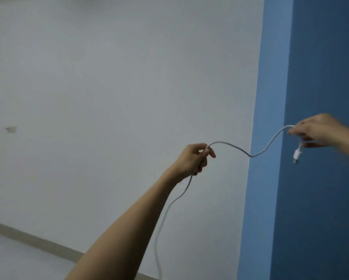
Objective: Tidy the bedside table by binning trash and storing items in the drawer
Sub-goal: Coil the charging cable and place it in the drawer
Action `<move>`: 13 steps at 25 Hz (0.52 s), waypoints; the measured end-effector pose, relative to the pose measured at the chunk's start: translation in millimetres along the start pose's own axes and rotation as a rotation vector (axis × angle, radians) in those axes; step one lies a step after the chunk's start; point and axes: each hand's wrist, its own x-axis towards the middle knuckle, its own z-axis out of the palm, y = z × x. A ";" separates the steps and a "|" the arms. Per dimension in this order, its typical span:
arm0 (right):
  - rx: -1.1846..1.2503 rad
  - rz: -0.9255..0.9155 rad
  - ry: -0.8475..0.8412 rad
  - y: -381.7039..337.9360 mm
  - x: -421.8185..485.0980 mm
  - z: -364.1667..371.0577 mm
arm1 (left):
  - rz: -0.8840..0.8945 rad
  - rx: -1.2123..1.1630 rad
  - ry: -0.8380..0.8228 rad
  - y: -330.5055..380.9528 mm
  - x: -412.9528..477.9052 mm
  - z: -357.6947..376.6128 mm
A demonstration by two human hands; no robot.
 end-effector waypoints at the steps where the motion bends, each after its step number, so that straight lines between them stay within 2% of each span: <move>1: -0.049 0.021 -0.063 -0.7 -2.5 4.9 | 0.007 -0.001 0.023 6.6 5.6 0.3; 2: -0.146 -0.008 -0.109 -2.0 -5.3 10.3 | 0.021 -0.002 0.034 12.5 10.3 1.4; 4: -0.246 -0.205 -0.196 -12.3 -17.2 24.0 | 0.062 0.011 0.039 24.9 18.8 6.8; 7: -0.069 -0.430 -0.514 -31.1 -35.5 51.4 | 0.119 0.022 0.004 43.9 32.2 23.5; 8: -0.008 -0.470 -0.568 -32.4 -36.2 60.1 | 0.128 0.013 -0.018 48.0 35.7 28.1; 11: 0.116 -0.484 -0.470 -19.5 -18.3 60.7 | 0.085 -0.032 -0.108 45.3 44.1 27.1; 13: 0.193 -0.388 -0.321 -2.8 0.3 45.2 | 0.023 -0.011 -0.196 28.9 42.9 11.1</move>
